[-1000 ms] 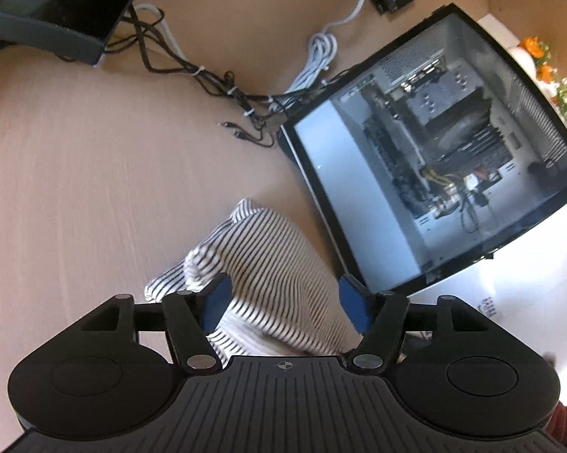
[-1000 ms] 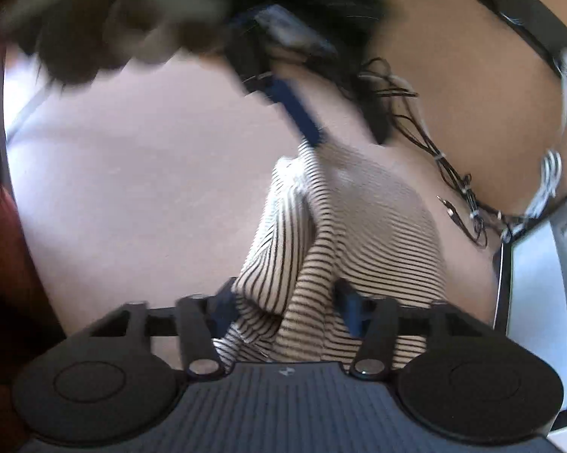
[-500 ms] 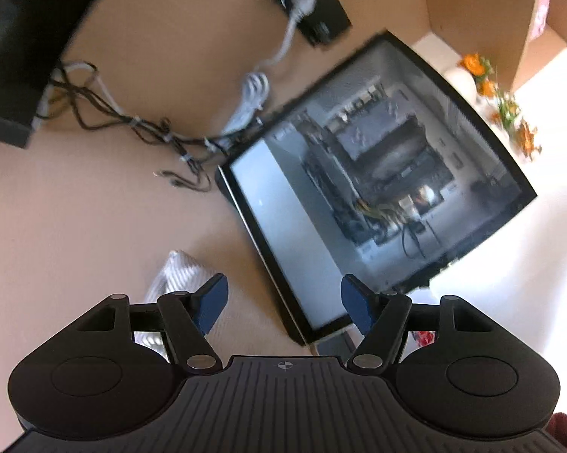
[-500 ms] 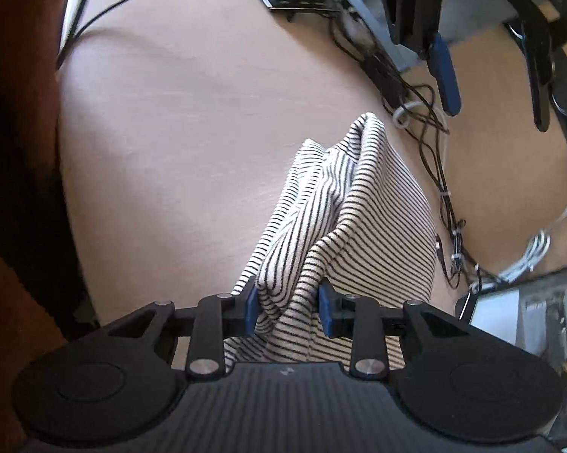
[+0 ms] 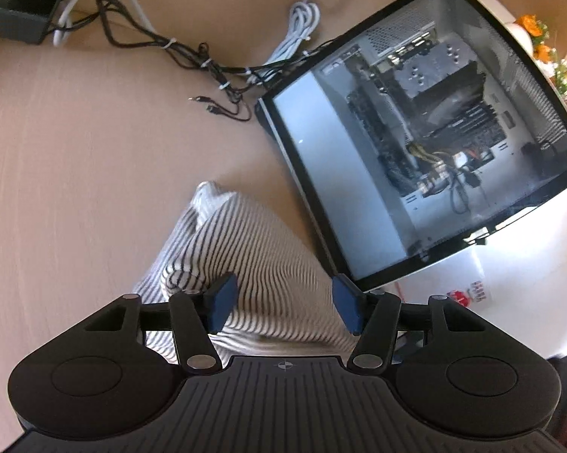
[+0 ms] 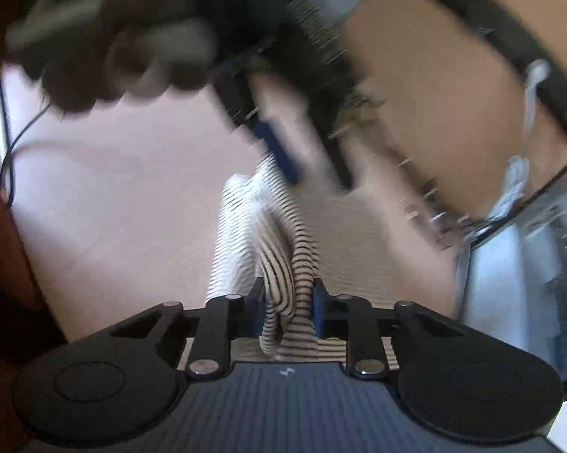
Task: Fold clothes
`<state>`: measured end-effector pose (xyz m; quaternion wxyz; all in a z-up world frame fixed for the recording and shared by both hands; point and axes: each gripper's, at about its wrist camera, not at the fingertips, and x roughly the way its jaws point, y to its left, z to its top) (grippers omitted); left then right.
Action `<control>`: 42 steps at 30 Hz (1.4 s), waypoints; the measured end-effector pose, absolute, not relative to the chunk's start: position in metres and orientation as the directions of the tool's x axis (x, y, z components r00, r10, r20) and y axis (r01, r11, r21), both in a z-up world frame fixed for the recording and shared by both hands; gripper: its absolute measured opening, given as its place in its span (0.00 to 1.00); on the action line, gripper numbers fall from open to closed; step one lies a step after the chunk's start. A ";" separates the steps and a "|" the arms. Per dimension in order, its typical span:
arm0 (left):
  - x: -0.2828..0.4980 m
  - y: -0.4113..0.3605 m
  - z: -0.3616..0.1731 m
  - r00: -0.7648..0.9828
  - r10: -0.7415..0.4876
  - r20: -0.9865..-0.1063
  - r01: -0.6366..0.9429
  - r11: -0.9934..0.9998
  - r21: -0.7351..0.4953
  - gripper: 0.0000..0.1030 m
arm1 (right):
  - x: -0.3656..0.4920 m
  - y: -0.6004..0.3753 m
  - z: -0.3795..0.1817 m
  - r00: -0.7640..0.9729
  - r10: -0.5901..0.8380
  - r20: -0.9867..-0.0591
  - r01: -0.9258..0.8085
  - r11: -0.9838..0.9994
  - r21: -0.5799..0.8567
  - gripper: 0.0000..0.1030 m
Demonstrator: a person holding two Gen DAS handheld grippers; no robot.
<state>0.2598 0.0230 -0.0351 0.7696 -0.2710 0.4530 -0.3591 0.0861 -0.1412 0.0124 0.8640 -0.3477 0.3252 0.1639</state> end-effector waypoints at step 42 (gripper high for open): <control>0.188 -0.010 -0.039 0.665 -0.346 -0.662 0.014 0.892 -0.452 0.66 | 0.160 -0.217 -0.035 0.568 0.494 -0.658 -0.625 0.780 0.046 1.00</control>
